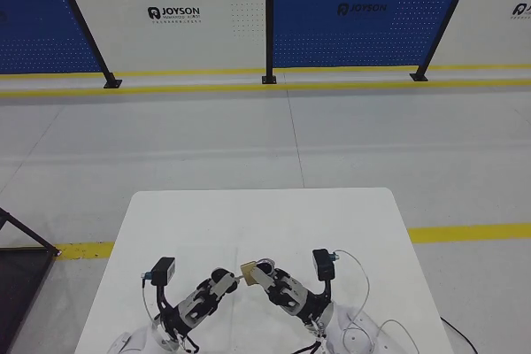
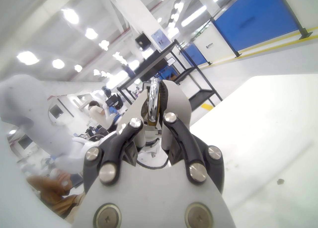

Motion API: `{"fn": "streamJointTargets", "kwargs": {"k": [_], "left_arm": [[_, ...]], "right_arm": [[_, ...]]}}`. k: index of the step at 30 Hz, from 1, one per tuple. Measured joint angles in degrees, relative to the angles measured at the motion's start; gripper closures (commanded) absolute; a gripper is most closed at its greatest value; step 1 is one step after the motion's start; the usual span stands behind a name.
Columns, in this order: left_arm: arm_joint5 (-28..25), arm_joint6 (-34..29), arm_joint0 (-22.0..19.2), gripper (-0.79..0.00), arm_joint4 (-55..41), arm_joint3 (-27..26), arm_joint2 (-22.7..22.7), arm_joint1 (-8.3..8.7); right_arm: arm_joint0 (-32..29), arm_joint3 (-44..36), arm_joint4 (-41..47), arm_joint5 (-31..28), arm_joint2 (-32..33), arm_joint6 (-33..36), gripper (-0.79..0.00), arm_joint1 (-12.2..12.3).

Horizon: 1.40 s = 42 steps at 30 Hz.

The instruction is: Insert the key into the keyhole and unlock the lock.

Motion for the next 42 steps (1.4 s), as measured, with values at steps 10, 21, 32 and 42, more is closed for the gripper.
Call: {"fn": "streamJointTargets", "kwargs": {"k": [10, 21, 32, 42], "left_arm": [[-0.8, -0.6, -0.5, 0.000, -1.4, 0.6, 0.4, 0.42], [-0.9, -1.7, -1.0, 0.000, -3.3, 0.8, 0.9, 0.92], [-0.5, -1.5, -1.4, 0.000, -3.2, 0.9, 1.5, 1.19], [-0.1, -0.2, -1.4, -0.323, -1.7, 0.8, 1.9, 1.30]], "right_arm": [[0.4, 0.3, 0.2, 0.3, -0.2, -0.9, 0.000, -0.3], [0.7, 0.5, 0.9, 0.2, -0.5, 0.2, 0.000, -0.4], [0.8, 0.5, 1.1, 0.4, -0.9, 1.3, 0.000, -0.4], [0.6, 0.3, 0.5, 0.5, -1.0, 1.1, 0.000, -0.5]]}}
